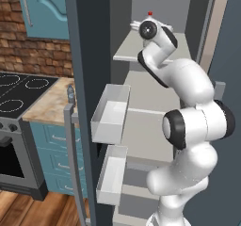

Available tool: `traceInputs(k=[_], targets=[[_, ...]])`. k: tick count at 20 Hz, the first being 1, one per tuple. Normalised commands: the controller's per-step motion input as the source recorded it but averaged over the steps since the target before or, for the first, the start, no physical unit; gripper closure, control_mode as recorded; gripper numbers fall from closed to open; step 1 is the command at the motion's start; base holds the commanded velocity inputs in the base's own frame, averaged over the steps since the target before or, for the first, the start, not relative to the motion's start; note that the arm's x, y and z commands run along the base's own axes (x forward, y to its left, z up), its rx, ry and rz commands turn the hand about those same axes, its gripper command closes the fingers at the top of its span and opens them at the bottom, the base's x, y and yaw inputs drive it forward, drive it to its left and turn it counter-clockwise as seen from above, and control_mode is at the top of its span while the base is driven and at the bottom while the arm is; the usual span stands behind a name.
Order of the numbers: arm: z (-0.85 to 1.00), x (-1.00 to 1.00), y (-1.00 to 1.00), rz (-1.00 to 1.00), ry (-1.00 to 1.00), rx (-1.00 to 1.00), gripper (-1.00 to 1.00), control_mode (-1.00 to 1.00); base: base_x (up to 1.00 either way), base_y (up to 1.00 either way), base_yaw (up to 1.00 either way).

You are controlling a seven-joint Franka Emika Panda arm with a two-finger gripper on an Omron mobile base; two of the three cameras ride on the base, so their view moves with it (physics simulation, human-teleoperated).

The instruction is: Take the bottled waters from the counter and place them in the freezer to freeze. Close the freezer door after placing the bottles.

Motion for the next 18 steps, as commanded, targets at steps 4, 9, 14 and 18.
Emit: traceInputs(k=[4,9,14,18], targets=[[0.14,-0.63,0.00,0.05,-0.02,0.00,-1.00,-1.00,0.00,0.00,0.00],[0.17,-0.73,0.00,0.10,0.00,0.00,-1.00,-1.00,0.00,0.00,0.00],[0.33,-0.74,0.11,0.12,0.00,0.00,-1.00,-1.00,0.00,0.00,0.00],[0.35,-0.81,0.11,0.16,0.00,0.00,-1.00,-1.00,0.00,0.00,0.00]])
